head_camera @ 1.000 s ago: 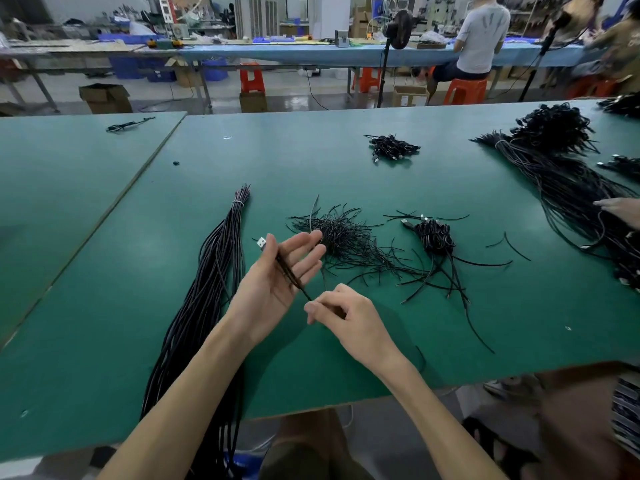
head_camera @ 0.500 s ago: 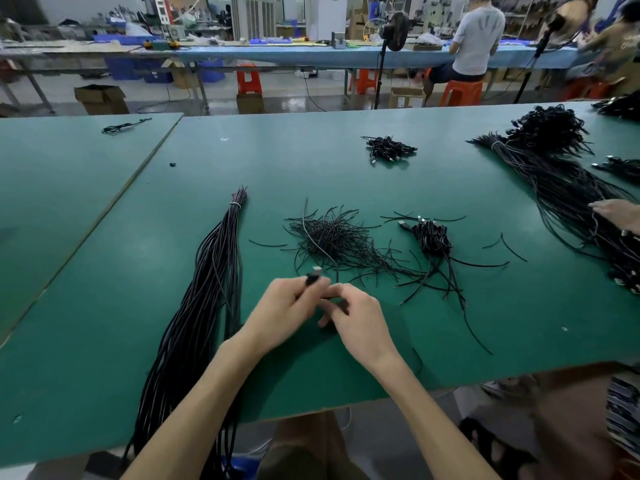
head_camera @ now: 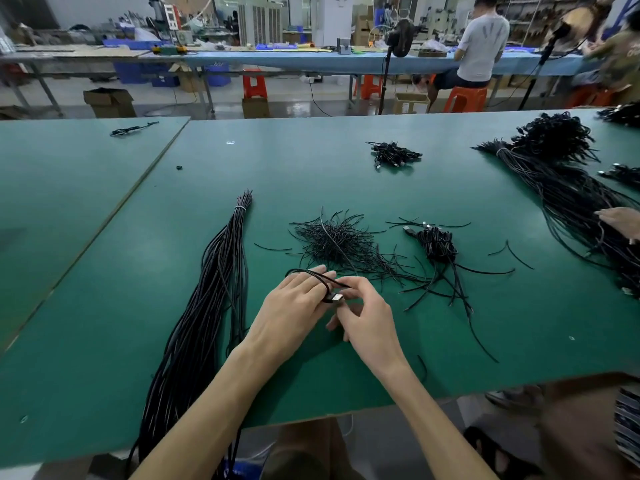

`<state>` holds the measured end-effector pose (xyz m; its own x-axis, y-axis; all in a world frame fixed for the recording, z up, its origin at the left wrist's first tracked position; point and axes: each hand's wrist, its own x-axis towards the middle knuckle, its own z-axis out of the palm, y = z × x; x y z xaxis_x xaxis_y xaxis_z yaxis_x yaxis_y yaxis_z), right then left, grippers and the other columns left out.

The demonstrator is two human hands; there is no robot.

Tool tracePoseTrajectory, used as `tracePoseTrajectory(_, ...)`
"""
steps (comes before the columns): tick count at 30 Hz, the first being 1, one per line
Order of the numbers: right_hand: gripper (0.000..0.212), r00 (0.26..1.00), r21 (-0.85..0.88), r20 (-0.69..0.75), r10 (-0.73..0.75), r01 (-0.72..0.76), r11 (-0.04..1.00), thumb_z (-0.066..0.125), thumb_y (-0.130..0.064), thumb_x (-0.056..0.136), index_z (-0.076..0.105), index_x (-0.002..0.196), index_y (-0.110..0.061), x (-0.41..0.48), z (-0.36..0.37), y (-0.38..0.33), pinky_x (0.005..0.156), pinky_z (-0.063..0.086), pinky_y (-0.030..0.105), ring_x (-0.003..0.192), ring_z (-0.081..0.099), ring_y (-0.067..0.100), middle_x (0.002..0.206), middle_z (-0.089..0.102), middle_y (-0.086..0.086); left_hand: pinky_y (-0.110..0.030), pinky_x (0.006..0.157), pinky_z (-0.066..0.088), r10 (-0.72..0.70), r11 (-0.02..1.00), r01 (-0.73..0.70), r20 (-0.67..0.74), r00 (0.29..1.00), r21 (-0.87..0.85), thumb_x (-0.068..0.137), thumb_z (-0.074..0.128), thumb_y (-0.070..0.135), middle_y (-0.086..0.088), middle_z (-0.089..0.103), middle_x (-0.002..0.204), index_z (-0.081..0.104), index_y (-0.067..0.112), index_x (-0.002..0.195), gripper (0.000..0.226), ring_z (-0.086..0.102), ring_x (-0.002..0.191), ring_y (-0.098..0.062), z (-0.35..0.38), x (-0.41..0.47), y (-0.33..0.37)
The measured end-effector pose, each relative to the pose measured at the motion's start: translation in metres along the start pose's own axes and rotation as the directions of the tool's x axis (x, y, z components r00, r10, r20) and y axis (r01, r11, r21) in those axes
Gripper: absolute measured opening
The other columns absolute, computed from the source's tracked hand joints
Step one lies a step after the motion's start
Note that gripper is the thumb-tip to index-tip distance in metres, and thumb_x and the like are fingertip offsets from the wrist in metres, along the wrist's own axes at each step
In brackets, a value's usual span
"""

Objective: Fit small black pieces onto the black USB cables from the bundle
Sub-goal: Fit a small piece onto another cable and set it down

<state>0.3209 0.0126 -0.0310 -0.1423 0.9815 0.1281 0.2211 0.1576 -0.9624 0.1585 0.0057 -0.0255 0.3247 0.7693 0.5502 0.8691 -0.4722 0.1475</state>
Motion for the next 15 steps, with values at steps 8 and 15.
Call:
tracePoseTrajectory(8,0.006,0.996,0.057,0.086,-0.02,0.015,0.998,0.06,-0.02,0.104,0.066,0.105,-0.02,-0.001,-0.002,-0.001,0.048,0.046,0.025,0.062,0.074,0.02,0.086,0.078,-0.002,-0.035,0.123,0.03,-0.172,0.978,0.165,-0.042,0.984,-0.129,0.102,0.061,0.022,-0.002,0.062,0.143,0.071,0.003,0.125,0.031,0.039,0.148,-0.016,0.0,0.002,-0.003)
tracePoseTrajectory(15,0.015,0.978,0.073,0.202,-0.05,0.036,0.997,0.059,-0.019,0.105,0.072,0.101,-0.015,0.001,-0.006,0.001,0.054,0.044,0.021,0.066,0.072,0.021,0.084,0.076,0.006,-0.029,0.124,0.028,-0.333,0.713,0.363,0.166,0.928,-0.6,0.104,0.052,0.032,0.005,0.066,0.136,0.075,0.01,0.117,0.035,0.045,0.141,0.0,0.007,0.002,-0.007)
